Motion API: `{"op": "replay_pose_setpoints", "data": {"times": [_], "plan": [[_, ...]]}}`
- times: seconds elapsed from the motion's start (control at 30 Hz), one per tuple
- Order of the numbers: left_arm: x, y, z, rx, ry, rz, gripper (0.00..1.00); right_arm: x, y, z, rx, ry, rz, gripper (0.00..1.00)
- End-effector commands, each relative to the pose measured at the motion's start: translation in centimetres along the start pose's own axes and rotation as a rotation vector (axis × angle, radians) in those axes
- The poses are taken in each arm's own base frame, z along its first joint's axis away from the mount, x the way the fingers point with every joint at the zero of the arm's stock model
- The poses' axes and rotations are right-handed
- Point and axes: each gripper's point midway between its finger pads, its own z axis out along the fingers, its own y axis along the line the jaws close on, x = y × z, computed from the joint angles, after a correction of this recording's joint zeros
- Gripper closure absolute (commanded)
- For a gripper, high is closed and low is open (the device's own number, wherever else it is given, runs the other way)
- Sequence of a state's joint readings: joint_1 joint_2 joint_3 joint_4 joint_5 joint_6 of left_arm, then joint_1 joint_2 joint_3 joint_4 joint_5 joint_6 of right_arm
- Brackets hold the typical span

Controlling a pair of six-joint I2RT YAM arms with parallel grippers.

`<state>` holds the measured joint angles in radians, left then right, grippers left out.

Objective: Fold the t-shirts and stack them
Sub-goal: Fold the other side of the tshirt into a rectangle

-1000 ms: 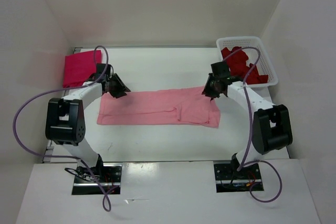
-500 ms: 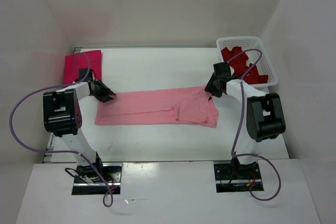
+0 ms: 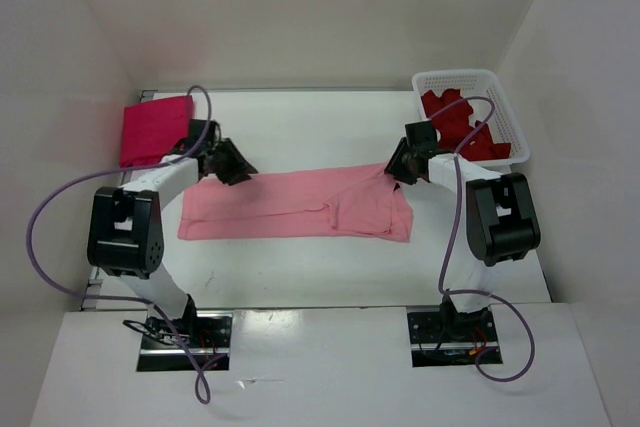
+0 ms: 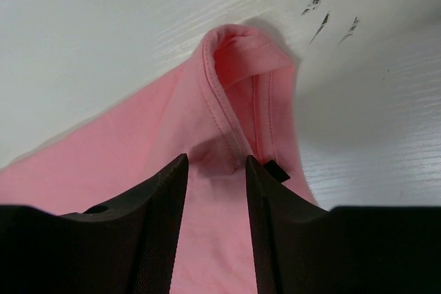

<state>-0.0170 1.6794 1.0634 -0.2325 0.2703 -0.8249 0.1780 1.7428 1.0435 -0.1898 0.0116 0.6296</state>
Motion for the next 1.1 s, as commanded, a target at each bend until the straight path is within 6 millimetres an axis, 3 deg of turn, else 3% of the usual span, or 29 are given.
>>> {"op": "replay_pose_setpoints", "data": {"times": [0.0,0.17,0.3,0.37,0.43,0.67,0.8,0.87,0.97,1.0,1.07], "plan": [[2.4,-2.6,1.5,0.045,0.057,0.024,0.63,-0.6,0.5,0.5,-0.022,-0.031,0.009,0.56],[2.1,0.5,4.5,-0.055,0.069,0.011,0.63,-0.5,-0.6,-0.3,0.007,-0.07,0.035,0.56],[0.2,4.2,4.3,-0.116,0.037,-0.028,0.63,-0.2,-0.3,0.0,-0.006,-0.05,0.025,0.64],[-0.6,6.1,3.9,-0.142,0.03,-0.046,0.63,0.3,-0.2,0.5,-0.011,-0.02,0.024,0.73],[-0.4,7.1,3.7,-0.15,0.041,-0.07,0.63,0.6,-0.4,0.7,-0.004,-0.011,0.024,0.77],[-0.7,7.2,3.3,-0.151,0.034,-0.06,0.63,-0.9,-1.1,-0.3,0.044,-0.054,0.032,0.91],[-1.9,8.4,2.8,-0.155,0.014,-0.098,0.63,-1.5,-3.2,-1.3,0.124,-0.078,0.036,0.91],[-2.2,8.6,2.6,-0.152,0.012,-0.11,0.63,-0.9,-4.1,-1.2,0.153,-0.05,0.041,0.91],[-2.3,8.5,2.5,-0.135,0.02,-0.12,0.63,-0.1,-4.5,-0.8,0.161,-0.024,0.039,0.79],[-2.3,8.5,2.5,-0.134,0.02,-0.12,0.63,0.3,-4.8,-0.5,0.169,-0.014,0.039,0.68],[-2.3,7.9,2.2,-0.11,0.023,-0.126,0.63,0.5,-4.6,-0.5,0.154,-0.001,0.029,0.6]]}}
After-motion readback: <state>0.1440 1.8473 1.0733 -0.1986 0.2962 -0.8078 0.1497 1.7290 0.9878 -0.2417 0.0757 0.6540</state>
